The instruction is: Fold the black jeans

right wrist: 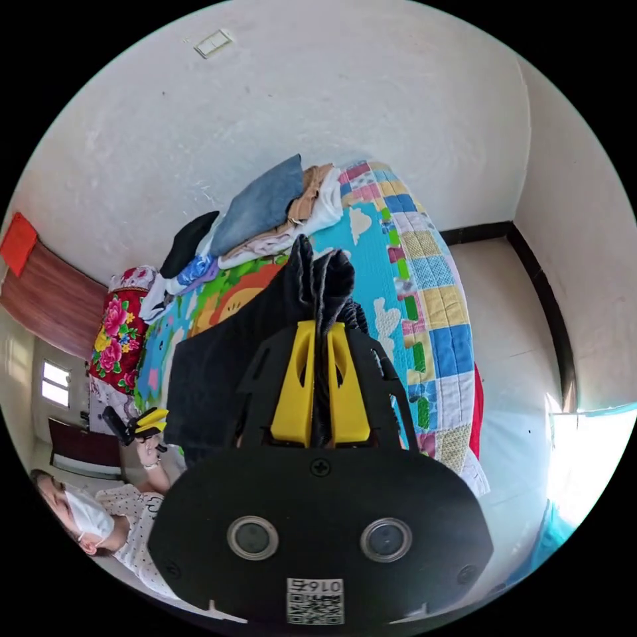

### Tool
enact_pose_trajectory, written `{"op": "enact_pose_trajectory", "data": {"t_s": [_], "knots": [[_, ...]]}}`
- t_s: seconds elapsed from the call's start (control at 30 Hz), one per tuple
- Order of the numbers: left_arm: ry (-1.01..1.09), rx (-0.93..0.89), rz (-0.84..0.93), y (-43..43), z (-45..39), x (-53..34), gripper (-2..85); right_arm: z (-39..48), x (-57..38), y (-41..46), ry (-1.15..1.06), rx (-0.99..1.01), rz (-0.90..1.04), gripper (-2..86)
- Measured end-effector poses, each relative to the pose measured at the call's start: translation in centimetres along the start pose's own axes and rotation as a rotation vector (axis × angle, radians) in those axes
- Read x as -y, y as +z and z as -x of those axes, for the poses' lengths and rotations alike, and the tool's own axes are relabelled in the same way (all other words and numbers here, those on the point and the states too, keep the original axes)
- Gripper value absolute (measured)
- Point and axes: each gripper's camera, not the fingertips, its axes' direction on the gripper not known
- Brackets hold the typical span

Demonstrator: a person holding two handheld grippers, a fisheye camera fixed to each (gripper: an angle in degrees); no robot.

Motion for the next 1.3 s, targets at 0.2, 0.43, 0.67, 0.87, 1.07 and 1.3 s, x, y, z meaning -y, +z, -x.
{"op": "enact_pose_trajectory", "data": {"t_s": [0.2,0.43,0.67,0.87,1.07,1.3], "knots": [[-0.133,0.078,-0.065,-0.9,4.3,-0.9,12.4,-0.8,-4.6,-2.6,0.066,-0.229,-0.147,4.3],[-0.159,-0.276,0.057,3.5,8.0,-0.5,10.6,-1.0,-11.5,-1.6,-0.109,-0.356,-0.066,14.7],[-0.213,-0.293,-0.026,3.0,9.9,-1.8,0.2,-5.6,-15.5,-0.8,0.030,-0.025,-0.110,13.1],[-0.141,-0.150,-0.065,-3.3,11.4,-3.2,-0.4,1.0,-17.5,-0.1,-0.069,-0.047,-0.056,11.7],[-0.079,0.228,0.027,-11.9,13.5,-5.6,-0.2,15.8,-22.5,3.4,-0.289,-0.065,-0.011,11.2],[-0.284,0.222,0.057,-17.5,21.9,-12.9,1.1,28.3,-30.0,5.8,-0.375,0.027,-0.125,11.6]]}}
